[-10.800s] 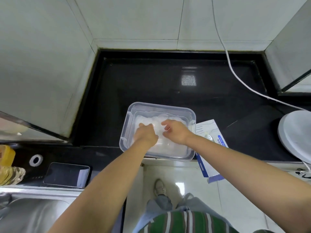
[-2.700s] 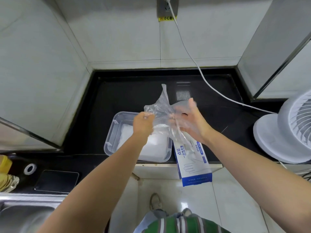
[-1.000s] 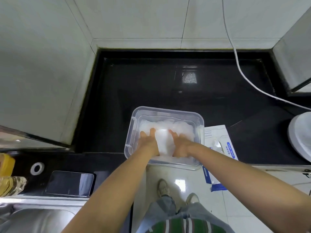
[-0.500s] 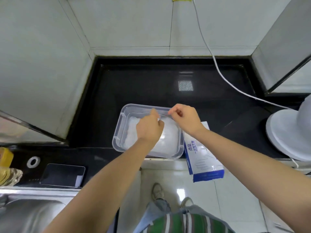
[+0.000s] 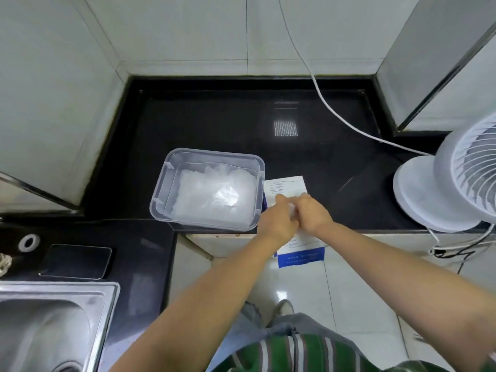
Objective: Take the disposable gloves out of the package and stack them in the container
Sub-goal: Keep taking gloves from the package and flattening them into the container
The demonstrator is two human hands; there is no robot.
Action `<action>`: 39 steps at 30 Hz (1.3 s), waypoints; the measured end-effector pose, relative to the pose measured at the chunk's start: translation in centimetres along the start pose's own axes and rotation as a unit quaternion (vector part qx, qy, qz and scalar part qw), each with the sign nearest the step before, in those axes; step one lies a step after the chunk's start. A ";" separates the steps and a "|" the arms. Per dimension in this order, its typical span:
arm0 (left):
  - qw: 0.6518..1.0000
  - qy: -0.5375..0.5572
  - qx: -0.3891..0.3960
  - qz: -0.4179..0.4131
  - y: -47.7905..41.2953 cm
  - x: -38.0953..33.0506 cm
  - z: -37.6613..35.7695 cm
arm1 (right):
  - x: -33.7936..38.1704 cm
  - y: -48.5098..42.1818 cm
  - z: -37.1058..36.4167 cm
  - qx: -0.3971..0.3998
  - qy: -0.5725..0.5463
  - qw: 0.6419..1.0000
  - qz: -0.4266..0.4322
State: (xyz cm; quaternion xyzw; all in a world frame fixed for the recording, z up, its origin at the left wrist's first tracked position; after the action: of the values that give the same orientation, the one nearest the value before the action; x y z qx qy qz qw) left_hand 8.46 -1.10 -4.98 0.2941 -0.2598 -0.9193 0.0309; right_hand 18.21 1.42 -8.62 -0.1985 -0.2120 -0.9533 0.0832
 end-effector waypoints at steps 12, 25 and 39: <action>0.998 -0.038 0.018 0.057 -1.9 3.0 -2.5 | -1.9 0.2 0.3 -0.093 -0.309 0.945 -0.043; 0.981 0.175 0.009 0.089 -2.0 -0.1 -0.6 | -1.9 0.2 6.0 -0.150 -0.563 0.810 -0.073; 0.872 0.440 -0.035 0.211 -3.7 1.7 7.7 | 2.1 0.5 6.0 -0.097 -0.579 0.809 -0.012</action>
State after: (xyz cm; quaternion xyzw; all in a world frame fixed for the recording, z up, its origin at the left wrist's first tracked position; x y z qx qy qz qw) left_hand 3.14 5.24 -2.38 0.6051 -0.2425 -0.6751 0.3453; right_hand 18.46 3.47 -2.53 -0.7183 -0.1300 -0.6781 -0.0860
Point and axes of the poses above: each hand's wrist, its own y-axis away from the middle knuckle, its own z-axis out of the back of the hand, x = y × z, the point moved 5 cm from there along -y, towards the middle knuckle, and after that the axes turned 8 degrees about z, right-handed, at the moved point
